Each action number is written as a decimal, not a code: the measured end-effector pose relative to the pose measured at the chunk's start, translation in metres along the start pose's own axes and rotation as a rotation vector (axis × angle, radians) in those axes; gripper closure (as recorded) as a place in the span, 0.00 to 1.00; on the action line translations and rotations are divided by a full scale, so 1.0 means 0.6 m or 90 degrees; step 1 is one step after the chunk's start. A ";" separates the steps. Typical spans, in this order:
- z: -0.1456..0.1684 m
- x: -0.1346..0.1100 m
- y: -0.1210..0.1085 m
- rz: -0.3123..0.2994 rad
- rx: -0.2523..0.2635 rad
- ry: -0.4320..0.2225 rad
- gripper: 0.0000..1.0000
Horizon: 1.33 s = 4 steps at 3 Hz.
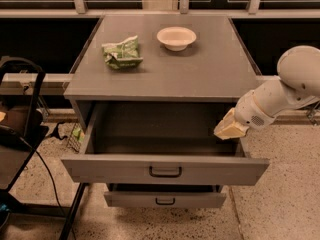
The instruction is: Open top drawer
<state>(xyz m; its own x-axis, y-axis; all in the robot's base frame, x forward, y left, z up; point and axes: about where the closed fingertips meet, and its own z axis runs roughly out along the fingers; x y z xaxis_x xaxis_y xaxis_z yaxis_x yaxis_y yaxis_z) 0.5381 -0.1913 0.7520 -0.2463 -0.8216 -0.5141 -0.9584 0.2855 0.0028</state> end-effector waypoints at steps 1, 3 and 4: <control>0.009 0.000 0.008 -0.019 0.016 -0.020 1.00; 0.011 0.002 0.033 -0.054 0.040 -0.050 1.00; 0.024 0.002 0.024 -0.065 0.054 -0.059 1.00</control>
Offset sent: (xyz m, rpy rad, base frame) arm -0.0378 0.0118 -0.0024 0.0871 -0.2030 0.0660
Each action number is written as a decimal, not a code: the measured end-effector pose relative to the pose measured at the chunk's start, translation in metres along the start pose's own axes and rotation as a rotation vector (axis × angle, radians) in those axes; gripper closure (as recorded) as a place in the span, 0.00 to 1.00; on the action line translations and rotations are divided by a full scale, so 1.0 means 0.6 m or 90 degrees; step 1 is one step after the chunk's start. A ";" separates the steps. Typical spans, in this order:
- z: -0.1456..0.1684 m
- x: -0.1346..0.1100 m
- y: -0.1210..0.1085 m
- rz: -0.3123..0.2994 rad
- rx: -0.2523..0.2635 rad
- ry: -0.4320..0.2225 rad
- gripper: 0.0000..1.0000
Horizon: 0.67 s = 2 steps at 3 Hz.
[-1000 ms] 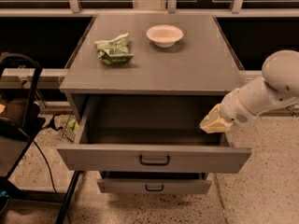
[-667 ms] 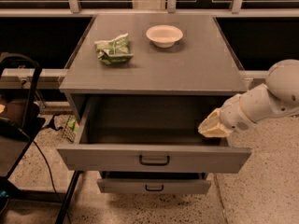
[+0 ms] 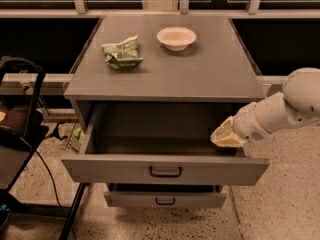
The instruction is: Open top drawer
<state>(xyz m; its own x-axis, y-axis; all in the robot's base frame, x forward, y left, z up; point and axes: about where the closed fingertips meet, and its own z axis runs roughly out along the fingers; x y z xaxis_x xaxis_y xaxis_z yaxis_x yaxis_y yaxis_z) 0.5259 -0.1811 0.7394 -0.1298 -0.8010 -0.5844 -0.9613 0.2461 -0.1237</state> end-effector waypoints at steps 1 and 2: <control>0.023 0.002 -0.012 -0.024 0.018 -0.009 1.00; 0.045 0.004 -0.020 -0.051 0.032 -0.013 1.00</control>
Offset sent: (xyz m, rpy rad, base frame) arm 0.0270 0.0125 -0.0324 -0.0144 -0.1438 0.0583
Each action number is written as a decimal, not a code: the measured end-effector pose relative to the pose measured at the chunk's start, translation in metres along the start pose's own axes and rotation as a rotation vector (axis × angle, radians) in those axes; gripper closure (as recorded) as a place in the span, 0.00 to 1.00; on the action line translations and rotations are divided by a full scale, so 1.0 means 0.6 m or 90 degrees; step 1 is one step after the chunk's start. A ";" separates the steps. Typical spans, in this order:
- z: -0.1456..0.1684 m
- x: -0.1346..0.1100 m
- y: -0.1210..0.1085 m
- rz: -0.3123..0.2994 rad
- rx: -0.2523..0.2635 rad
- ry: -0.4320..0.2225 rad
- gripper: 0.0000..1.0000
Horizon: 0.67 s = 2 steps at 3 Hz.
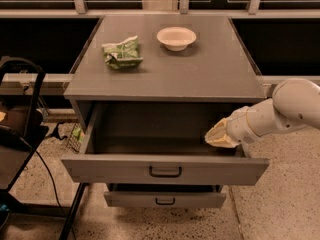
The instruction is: Open top drawer
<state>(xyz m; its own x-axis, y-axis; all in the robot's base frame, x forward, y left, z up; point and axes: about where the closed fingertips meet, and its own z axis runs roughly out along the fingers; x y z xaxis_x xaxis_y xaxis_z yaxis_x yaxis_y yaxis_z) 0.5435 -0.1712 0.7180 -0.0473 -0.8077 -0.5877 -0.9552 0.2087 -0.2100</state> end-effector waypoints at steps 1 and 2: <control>0.017 0.006 0.005 -0.020 0.001 -0.006 1.00; 0.030 0.010 0.025 -0.039 -0.012 -0.015 1.00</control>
Offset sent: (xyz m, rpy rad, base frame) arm -0.0126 0.0082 -0.0281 0.0036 -0.0329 0.0802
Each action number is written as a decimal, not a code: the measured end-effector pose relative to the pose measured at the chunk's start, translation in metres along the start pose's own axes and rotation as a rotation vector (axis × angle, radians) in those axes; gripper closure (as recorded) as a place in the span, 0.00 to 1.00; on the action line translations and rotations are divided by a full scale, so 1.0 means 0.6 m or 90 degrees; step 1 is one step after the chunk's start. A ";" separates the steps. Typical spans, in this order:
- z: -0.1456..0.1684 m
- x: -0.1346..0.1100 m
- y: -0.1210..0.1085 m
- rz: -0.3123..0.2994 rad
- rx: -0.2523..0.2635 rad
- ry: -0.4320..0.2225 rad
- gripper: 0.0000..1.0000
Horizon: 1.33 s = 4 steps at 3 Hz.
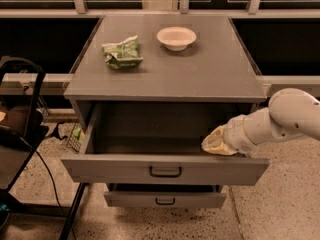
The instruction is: Open top drawer
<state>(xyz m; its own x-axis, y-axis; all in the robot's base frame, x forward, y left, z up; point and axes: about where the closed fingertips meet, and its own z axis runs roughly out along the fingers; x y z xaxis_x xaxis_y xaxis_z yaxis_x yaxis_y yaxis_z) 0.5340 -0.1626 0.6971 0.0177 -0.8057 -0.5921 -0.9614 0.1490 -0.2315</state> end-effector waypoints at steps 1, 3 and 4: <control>0.002 -0.002 0.018 -0.009 -0.014 -0.009 1.00; -0.022 -0.011 0.060 -0.010 -0.057 -0.019 1.00; -0.035 -0.010 0.089 0.003 -0.089 -0.017 1.00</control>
Offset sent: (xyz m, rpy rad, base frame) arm -0.0386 0.0026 0.0065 0.0308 0.0490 0.0770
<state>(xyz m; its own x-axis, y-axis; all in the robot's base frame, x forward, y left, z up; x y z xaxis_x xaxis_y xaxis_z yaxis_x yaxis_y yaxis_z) 0.4771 -0.1618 0.7043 0.0182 -0.7888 -0.6143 -0.9903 0.0703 -0.1196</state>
